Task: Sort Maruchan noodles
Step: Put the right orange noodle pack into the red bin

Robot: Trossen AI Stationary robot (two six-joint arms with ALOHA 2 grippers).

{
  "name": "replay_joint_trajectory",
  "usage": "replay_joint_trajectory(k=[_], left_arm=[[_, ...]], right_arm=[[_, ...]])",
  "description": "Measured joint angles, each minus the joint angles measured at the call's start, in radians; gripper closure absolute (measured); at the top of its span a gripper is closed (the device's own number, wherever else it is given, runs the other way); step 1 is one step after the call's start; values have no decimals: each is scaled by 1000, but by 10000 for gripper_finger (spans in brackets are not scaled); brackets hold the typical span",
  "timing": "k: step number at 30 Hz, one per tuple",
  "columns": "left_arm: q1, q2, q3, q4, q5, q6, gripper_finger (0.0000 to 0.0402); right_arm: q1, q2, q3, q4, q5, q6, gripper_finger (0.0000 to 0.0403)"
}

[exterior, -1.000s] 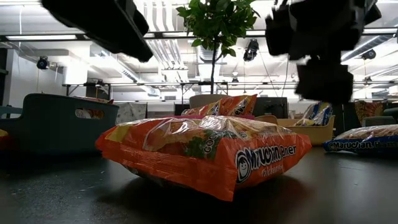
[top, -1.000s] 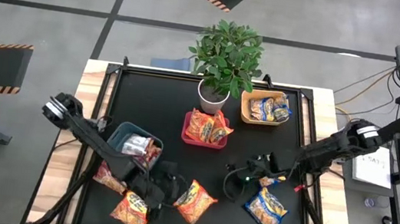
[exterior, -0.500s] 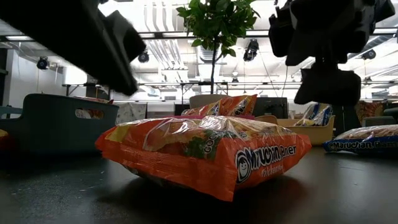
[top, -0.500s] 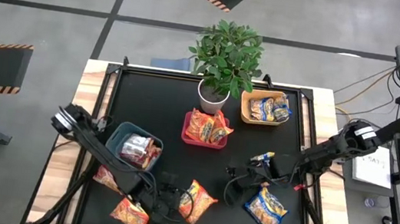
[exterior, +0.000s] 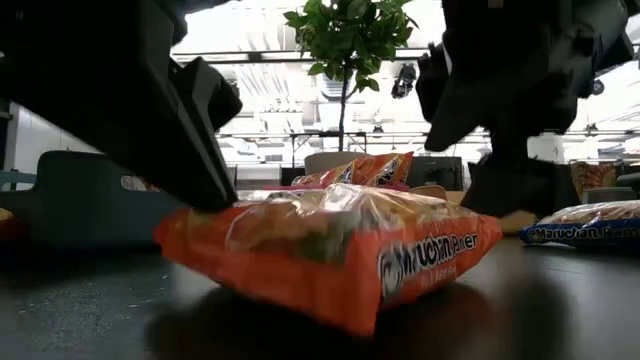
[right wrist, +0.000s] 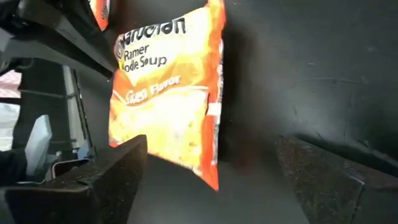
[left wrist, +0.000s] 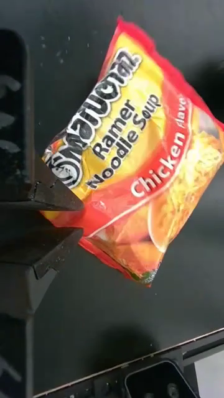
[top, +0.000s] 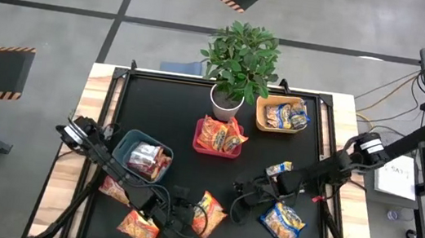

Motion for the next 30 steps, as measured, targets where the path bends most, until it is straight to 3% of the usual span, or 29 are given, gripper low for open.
replay_joint_trajectory(k=[11, 16, 25, 30], left_arm=[[0, 13, -31, 40, 0, -23, 365], [0, 13, -80, 136, 1, -41, 365], [0, 13, -121, 205, 3, -66, 365], [-1, 13, -129, 224, 7, -64, 365]], right_arm=[[0, 81, 0, 159, -6, -6, 55], [2, 112, -2, 228, -2, -18, 58], [2, 254, 39, 497, -64, -70, 67], [-1, 274, 69, 501, -74, -94, 83]])
